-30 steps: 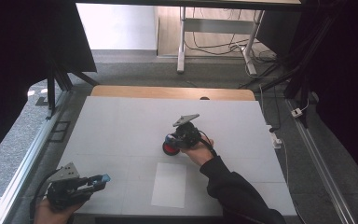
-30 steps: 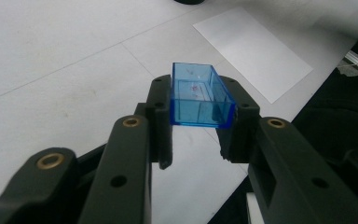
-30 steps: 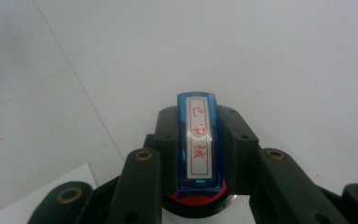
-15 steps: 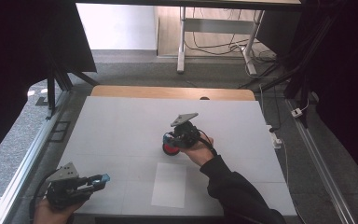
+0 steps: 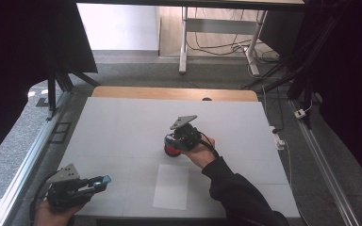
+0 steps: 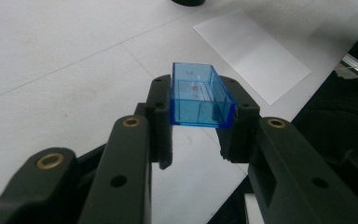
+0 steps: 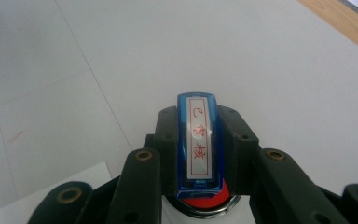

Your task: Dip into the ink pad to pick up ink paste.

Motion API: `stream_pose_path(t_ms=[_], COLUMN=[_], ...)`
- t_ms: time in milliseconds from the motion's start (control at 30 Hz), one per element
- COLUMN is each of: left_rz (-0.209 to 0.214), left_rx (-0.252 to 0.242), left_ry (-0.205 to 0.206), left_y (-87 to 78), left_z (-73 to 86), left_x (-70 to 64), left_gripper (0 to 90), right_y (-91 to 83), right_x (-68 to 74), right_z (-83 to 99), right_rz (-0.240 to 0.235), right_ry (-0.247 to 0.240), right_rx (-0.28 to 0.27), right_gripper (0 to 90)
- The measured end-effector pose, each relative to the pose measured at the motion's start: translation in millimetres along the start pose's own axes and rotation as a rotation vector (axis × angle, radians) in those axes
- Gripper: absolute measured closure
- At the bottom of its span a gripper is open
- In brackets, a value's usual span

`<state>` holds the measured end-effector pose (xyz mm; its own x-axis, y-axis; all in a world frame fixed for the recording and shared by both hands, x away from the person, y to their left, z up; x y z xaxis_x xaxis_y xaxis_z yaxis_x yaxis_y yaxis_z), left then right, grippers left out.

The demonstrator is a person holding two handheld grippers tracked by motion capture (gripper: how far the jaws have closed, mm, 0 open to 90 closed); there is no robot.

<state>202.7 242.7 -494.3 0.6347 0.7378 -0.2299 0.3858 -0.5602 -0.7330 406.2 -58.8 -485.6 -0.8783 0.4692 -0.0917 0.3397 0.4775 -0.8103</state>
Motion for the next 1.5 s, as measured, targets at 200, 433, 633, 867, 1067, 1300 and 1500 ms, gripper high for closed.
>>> stream_pose_path(t_ms=[200,433,633,867,1067,1300,1500], left_rz=[0.001,0.001,0.001,0.002,-0.001,0.001,-0.001], left_rx=[0.0,0.002,0.003,0.008,0.012,0.013,0.015], left_ry=[0.001,0.003,0.003,0.001,-0.002,-0.004,-0.004], left_y=[0.0,0.1,0.2,0.6,1.5,1.5,1.9], left_z=[0.0,0.0,0.0,-0.1,-0.5,-0.5,-0.6], left_x=[-0.1,-0.2,-0.1,-0.2,-0.1,0.1,0.0], left_gripper=[68.3,68.3,68.3,68.3,68.3,68.3,68.3], right_y=[7.6,14.7,17.9,18.9,19.8,20.7,20.6], right_x=[-0.3,-1.8,-3.9,-8.0,-15.3,-22.9,-16.9], right_z=[3.7,6.7,8.7,9.0,11.7,15.1,13.7], right_rz=[0.013,0.021,0.018,-0.01,-0.059,-0.111,-0.07], right_ry=[-0.014,-0.016,-0.003,0.032,0.093,0.16,0.112], right_rx=[0.027,0.041,0.053,0.054,0.035,0.013,0.02], right_gripper=[71.7,71.7,71.7,71.9,71.9,72.0,72.0])
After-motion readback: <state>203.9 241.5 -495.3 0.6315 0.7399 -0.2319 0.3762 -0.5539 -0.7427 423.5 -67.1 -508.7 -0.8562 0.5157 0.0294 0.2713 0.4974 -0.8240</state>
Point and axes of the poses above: each handheld gripper's, and its own axes: y roughly forward along the jaws, z roughly out of its underside, x roughly to its left, the point moved 3 cm from there along y, roughly forward along the jaws, and after that the axes turned 9 degrees about x, right-handed, at the moved point
